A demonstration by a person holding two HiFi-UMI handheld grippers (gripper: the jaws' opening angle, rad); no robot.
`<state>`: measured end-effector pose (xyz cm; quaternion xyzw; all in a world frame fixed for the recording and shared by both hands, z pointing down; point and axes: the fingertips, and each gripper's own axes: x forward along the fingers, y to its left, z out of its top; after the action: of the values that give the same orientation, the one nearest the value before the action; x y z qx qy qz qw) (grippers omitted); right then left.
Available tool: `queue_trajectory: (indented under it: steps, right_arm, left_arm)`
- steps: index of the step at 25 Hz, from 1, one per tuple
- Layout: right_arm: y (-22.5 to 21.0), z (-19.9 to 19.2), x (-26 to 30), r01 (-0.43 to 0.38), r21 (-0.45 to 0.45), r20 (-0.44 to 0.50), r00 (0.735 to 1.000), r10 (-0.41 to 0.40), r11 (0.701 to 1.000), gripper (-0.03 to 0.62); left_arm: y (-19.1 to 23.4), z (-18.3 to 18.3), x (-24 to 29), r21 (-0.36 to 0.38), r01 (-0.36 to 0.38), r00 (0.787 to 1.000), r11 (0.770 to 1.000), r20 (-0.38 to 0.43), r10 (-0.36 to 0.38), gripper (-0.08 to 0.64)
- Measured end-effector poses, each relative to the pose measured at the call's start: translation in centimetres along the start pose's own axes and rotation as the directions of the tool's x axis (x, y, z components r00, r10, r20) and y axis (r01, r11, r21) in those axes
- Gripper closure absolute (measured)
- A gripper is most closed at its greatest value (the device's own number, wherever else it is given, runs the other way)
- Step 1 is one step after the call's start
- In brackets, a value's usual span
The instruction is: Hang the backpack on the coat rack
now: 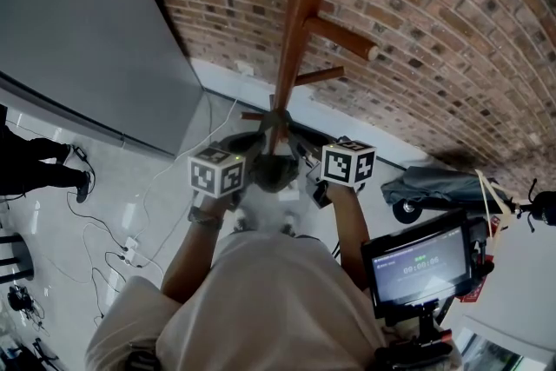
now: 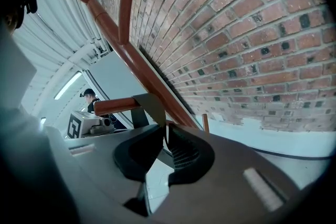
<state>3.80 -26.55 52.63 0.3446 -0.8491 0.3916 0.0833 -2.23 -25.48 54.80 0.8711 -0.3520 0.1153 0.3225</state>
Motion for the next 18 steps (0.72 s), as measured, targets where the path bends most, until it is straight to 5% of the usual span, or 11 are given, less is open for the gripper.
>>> queue_trajectory:
  steps: [18]
  right_arm:
    - [-0.3,-0.6,1.7,0.024,-0.045,-0.025,0.999,-0.025,0.999,0.534]
  left_arm:
    - [-0.3,-0.8,2.3,0.013,0.044,0.999,0.999,-0.032,-0.043,0.551]
